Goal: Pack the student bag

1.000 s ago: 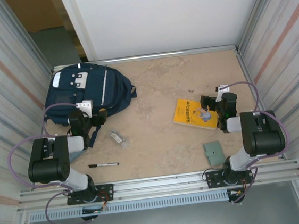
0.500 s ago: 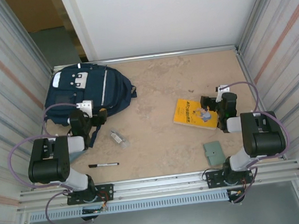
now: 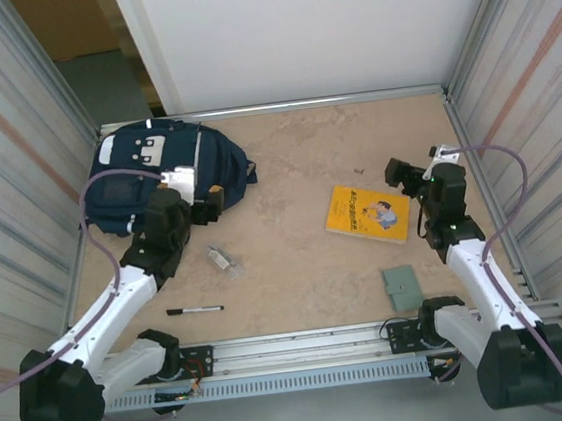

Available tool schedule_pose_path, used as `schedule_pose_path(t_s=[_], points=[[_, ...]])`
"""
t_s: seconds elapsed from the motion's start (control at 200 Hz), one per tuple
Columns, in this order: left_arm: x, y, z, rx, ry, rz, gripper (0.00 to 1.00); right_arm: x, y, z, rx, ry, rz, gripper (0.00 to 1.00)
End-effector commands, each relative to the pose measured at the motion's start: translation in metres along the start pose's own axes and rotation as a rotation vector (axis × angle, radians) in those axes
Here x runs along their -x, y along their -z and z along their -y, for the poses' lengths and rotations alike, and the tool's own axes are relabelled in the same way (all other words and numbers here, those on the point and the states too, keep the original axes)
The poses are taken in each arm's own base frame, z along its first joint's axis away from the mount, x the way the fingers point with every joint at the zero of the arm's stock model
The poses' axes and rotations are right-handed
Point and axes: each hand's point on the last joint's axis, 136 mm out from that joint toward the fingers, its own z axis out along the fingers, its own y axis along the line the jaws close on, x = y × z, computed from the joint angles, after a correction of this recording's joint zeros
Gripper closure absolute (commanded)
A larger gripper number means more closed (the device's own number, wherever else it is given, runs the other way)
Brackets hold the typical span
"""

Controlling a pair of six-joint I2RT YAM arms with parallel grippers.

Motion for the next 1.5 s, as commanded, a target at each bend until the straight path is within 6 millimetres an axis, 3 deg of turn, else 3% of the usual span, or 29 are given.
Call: schedule_pose_path(t_s=[0.0,0.125,0.215,0.386,0.476,0.556,0.687,0.842,1.002,1.112,1.127,1.198,1.253,1.393,1.498], points=[[-0.043,0.006,0.011,-0.086,0.196,-0.262,0.01,-0.07,0.009,-0.008,-0.007,0.026,-0.195,0.01],[-0.038,0.006,0.027,-0.173,0.15,-0.372,0.01,-0.105,0.025,-0.034,0.004,0.22,-0.226,0.01],[-0.025,-0.003,0.027,-0.164,0.104,-0.363,0.01,-0.116,0.034,-0.032,-0.033,0.261,-0.209,0.01],[-0.004,-0.042,0.013,-0.056,0.065,-0.35,0.01,-0.14,0.036,-0.036,0.041,0.227,-0.208,0.01],[-0.004,-0.067,0.012,-0.035,0.048,-0.373,0.01,-0.141,0.037,-0.037,0.045,0.23,-0.214,0.01],[-0.011,-0.092,0.006,0.001,0.021,-0.412,0.03,-0.144,0.037,-0.04,0.067,0.241,-0.228,0.02],[-0.024,-0.123,-0.007,0.052,0.084,-0.495,0.11,-0.15,0.039,-0.048,0.112,0.263,-0.265,0.16],[-0.038,-0.155,-0.016,0.045,0.139,-0.54,0.18,-0.148,0.041,-0.043,0.101,0.249,-0.248,0.17],[-0.065,-0.182,-0.006,-0.023,0.104,-0.649,0.21,-0.142,0.046,-0.035,0.075,0.219,-0.218,0.2],[-0.072,-0.195,-0.002,-0.019,0.071,-0.721,0.21,-0.138,0.05,-0.032,0.077,0.199,-0.183,0.21],[-0.083,-0.2,0.0,-0.016,0.059,-0.749,0.21,-0.137,0.05,-0.031,0.076,0.196,-0.179,0.21],[-0.091,-0.208,0.002,0.008,0.004,-0.772,0.22,-0.135,0.052,-0.029,0.076,0.184,-0.166,0.22],[-0.095,-0.213,0.0,0.041,-0.035,-0.778,0.33,-0.134,0.054,-0.028,0.08,0.175,-0.157,0.24],[-0.088,-0.219,0.002,0.031,-0.056,-0.76,0.83,-0.133,0.056,-0.028,0.093,0.165,-0.149,0.26],[-0.072,-0.218,0.013,-0.046,-0.093,-0.706,0.96,-0.135,0.056,-0.029,0.102,0.164,-0.16,0.26]])
